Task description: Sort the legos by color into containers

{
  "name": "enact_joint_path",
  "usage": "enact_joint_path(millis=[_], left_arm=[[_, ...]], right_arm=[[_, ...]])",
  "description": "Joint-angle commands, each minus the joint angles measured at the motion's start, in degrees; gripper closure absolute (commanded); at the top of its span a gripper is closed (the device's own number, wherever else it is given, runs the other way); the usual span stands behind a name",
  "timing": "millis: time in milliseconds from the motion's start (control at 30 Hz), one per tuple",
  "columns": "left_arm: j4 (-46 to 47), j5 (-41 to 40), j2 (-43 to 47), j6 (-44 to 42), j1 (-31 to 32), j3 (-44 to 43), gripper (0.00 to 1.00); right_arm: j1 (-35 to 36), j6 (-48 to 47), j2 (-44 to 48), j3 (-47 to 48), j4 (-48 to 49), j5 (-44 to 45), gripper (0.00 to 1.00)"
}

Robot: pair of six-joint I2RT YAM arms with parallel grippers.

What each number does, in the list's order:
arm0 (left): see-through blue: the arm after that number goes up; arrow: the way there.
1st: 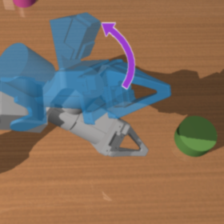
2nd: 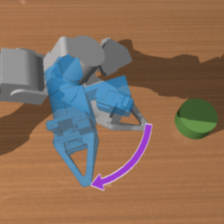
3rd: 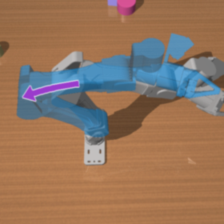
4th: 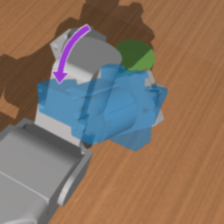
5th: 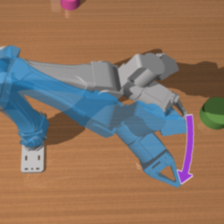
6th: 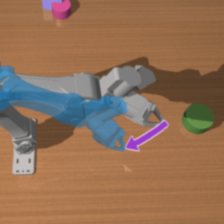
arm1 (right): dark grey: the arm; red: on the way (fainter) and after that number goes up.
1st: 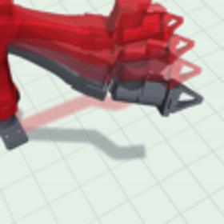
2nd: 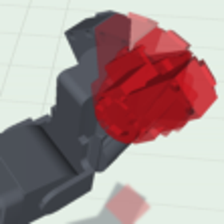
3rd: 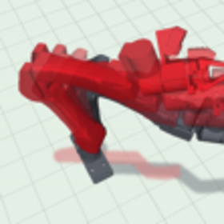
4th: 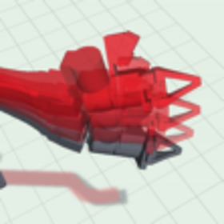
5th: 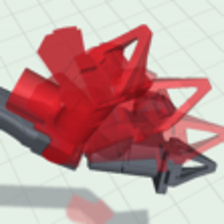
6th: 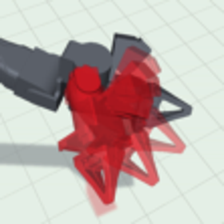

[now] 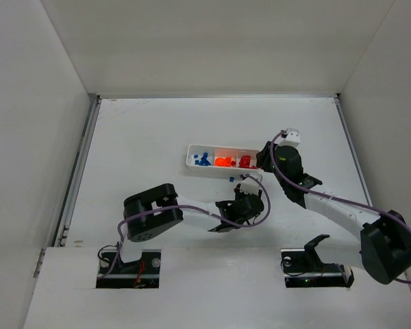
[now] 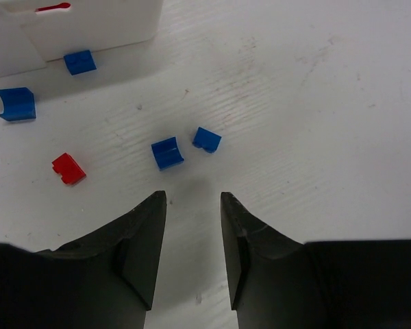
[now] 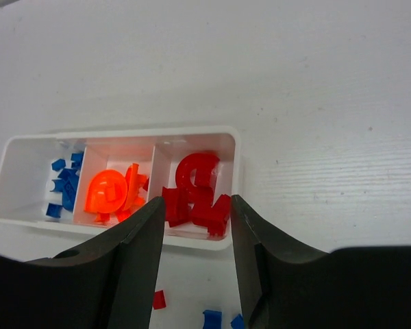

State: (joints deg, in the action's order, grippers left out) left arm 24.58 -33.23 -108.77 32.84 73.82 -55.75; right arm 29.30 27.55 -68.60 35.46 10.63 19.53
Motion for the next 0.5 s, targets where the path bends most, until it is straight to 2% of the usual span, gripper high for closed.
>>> enact_joint_path(millis=[0, 333, 467], left_arm=[[-1.98, -3.15, -1.7, -0.5, -0.83, -4.01, 0.66], [-5.33, -5.09, -6.71, -1.11, -2.41, -8.41, 0.69], [-6.03, -5.0, -8.12, -1.29, -2.68, -9.2, 0.74]], right_arm=[[-0.08, 1.63, 0.83, -0.48, 4.13, -1.16, 0.51], [-0.6, 2.24, 1.98, -1.19, 4.22, -1.16, 0.51], [-0.6, 2.24, 2.06, -1.27, 4.31, -1.25, 0.51]])
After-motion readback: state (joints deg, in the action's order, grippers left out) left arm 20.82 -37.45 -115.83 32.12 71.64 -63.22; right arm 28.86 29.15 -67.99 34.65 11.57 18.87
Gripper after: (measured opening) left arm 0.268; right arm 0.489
